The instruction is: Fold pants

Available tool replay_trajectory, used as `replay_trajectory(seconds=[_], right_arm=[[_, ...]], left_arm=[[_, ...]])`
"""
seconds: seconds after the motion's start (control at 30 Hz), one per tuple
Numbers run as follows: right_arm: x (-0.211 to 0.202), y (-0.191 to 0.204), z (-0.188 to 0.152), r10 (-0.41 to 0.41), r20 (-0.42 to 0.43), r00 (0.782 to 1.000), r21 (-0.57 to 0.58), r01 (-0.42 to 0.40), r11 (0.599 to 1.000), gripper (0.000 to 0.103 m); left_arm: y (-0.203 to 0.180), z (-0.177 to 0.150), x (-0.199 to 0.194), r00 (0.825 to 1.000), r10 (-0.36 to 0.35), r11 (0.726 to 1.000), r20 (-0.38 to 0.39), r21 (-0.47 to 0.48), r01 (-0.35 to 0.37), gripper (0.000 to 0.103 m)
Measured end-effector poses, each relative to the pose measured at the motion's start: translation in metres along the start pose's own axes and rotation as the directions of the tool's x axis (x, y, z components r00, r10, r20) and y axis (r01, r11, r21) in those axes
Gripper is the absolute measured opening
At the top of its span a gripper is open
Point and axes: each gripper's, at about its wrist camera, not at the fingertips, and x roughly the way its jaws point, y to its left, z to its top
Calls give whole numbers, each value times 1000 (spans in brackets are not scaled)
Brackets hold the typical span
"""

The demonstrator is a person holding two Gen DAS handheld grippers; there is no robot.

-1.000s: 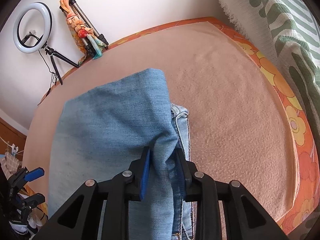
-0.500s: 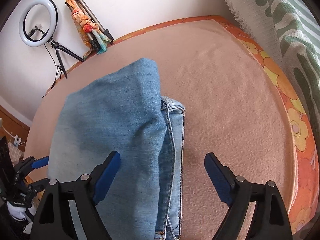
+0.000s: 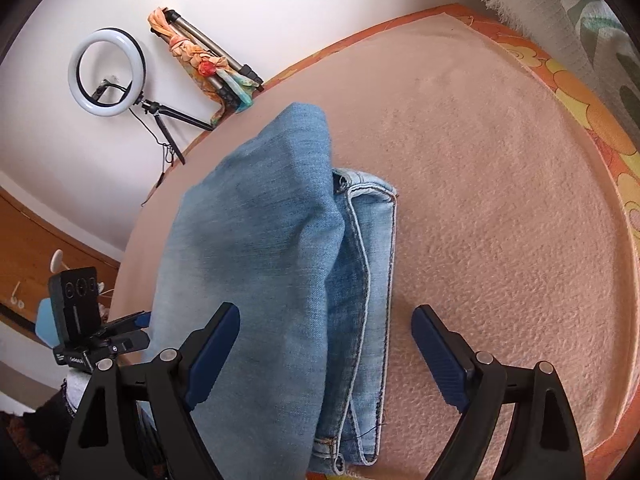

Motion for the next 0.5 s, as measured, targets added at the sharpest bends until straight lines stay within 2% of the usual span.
replay_trajectory(seconds=[0.07, 0.1, 0.17, 0.2, 0.23, 0.33, 0.4, 0.5], right_arm=[[-2, -3, -3, 21, 5, 1000, -4, -21, 1000, 91], [-4, -5, -4, 40, 11, 999, 3, -40, 999, 91], [-6, -13, -5, 93, 23, 995, 34, -94, 995, 90], [-6, -17, -5, 138, 21, 990, 53, -139, 989, 85], [-3, -21, -6, 179, 8, 984, 76, -179, 981, 82], [1, -18, -7, 199, 23, 980, 61, -200, 978, 79], [11, -12, -8, 225, 0, 974, 63, -224, 973, 69], [16, 1, -7, 200, 6, 980, 22, -200, 979, 66]], left_arm=[[5, 2, 0, 999, -48, 998, 4, -29, 48, 95], [8, 3, 0, 996, -93, 994, 9, -48, 93, 101], [13, 6, 1, 989, -144, 986, 19, -82, 145, 102], [15, 7, 1, 987, -159, 982, 20, -97, 160, 102], [15, 8, 2, 987, -163, 982, 14, -98, 163, 102], [6, 9, 4, 991, -135, 990, -11, -37, 135, 102], [-3, 7, 7, 995, -101, 995, -13, 13, 102, 102], [-12, 3, 10, 998, -70, 995, -2, 67, 70, 101]])
